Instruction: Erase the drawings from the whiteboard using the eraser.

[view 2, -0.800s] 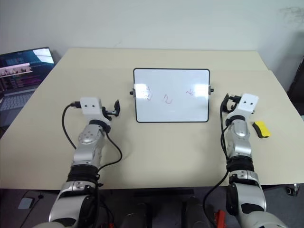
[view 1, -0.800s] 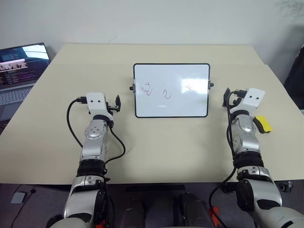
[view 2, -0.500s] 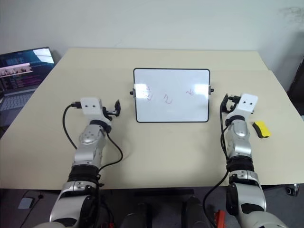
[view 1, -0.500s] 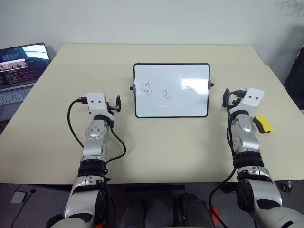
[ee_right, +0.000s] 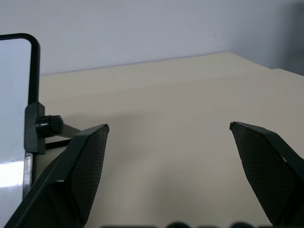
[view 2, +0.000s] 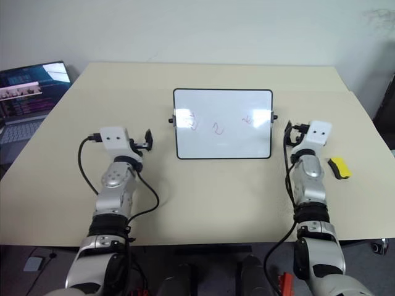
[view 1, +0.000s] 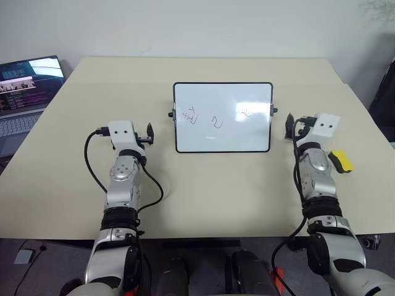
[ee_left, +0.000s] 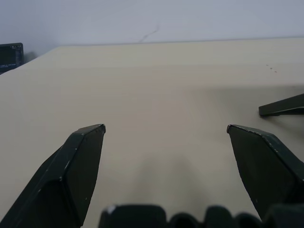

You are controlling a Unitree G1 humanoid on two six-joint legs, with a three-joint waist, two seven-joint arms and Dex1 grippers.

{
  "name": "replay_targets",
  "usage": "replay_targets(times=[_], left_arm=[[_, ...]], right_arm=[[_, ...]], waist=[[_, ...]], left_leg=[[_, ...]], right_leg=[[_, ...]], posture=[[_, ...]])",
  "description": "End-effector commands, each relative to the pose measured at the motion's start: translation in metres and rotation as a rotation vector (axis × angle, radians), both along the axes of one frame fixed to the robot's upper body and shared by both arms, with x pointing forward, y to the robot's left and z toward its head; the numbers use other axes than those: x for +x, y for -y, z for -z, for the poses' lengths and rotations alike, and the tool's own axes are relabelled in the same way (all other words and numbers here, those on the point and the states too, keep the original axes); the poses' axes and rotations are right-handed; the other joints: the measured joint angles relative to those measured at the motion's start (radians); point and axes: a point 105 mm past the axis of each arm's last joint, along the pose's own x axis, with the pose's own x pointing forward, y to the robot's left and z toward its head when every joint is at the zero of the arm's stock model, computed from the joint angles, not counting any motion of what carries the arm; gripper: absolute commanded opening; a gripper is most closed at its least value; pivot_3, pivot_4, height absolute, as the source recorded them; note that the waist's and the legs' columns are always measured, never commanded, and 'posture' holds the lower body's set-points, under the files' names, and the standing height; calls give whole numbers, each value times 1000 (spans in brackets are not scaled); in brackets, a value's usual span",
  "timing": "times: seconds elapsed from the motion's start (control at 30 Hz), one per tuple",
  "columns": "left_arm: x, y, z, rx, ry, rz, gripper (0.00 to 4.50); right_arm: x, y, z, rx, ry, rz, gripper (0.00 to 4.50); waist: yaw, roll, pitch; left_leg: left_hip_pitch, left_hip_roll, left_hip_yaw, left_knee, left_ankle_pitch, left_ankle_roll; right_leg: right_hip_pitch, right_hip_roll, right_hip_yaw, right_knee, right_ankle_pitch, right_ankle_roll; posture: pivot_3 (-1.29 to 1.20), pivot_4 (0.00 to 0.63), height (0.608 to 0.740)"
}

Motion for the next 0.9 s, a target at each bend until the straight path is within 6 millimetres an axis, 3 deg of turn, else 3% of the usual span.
replay_targets(times=[0.03, 0.33, 0.4, 0.5, 0.6, 0.67, 0.77, 0.9], left_arm=[[0, -2, -21, 7, 64, -14, 4500], [0, 2, -24, 20, 72, 13, 4500], [-2, 8, -34, 90, 88, 109, 4500], [-10, 2, -49, 132, 82, 216, 4500], [-23, 1, -74, 191, 78, 376, 4500], [-31, 11, -92, 234, 73, 506, 4500], [-37, 30, -103, 318, 40, 640, 4500], [-48, 94, -123, 280, 53, 958, 4500]], right_arm=[[-2, 2, -11, -16, 31, -12, 4468], [-5, 6, -13, -31, 29, -22, 4468], [-6, 4, -25, -76, 42, -60, 4468], [-10, 2, -45, -112, 54, -142, 4468], [-18, 12, -60, -130, 26, -217, 4468], [-24, 23, -67, -159, -7, -247, 4468], [-31, 37, -78, -132, -29, -275, 4468], [-38, 71, -90, -122, -119, -265, 4468]], waist=[[0, 0, 0], [0, 0, 0], [0, 0, 0], [-2, 1, 0], [-2, 1, 0], [-1, 1, 0], [5, 1, 0], [25, 1, 1]], left_leg=[[0, 0, 0, 0, 0, 0], [0, 0, 0, 0, 0, 0], [0, 0, 0, 0, 0, 0], [0, 0, 0, 0, 0, 0], [0, 0, 0, 0, 0, 0], [0, 0, 0, 0, 0, 0], [-1, 0, 0, 0, 0, 0], [-2, 0, 0, 2, 0, 0]], right_leg=[[0, 0, 0, 0, 0, 0], [0, 0, 0, 0, 0, 0], [0, 0, 0, 0, 0, 0], [0, 0, 0, 0, 0, 0], [-1, 0, 0, 0, 0, 0], [0, 0, 0, 0, 0, 0], [0, 0, 0, 0, 0, 0], [0, 0, 0, -1, -3, 4]], posture=[[0, 150, 740], [0, 150, 740], [0, 150, 740], [0, 150, 740], [0, 150, 740], [0, 150, 740], [0, 150, 740], [0, 150, 740]])
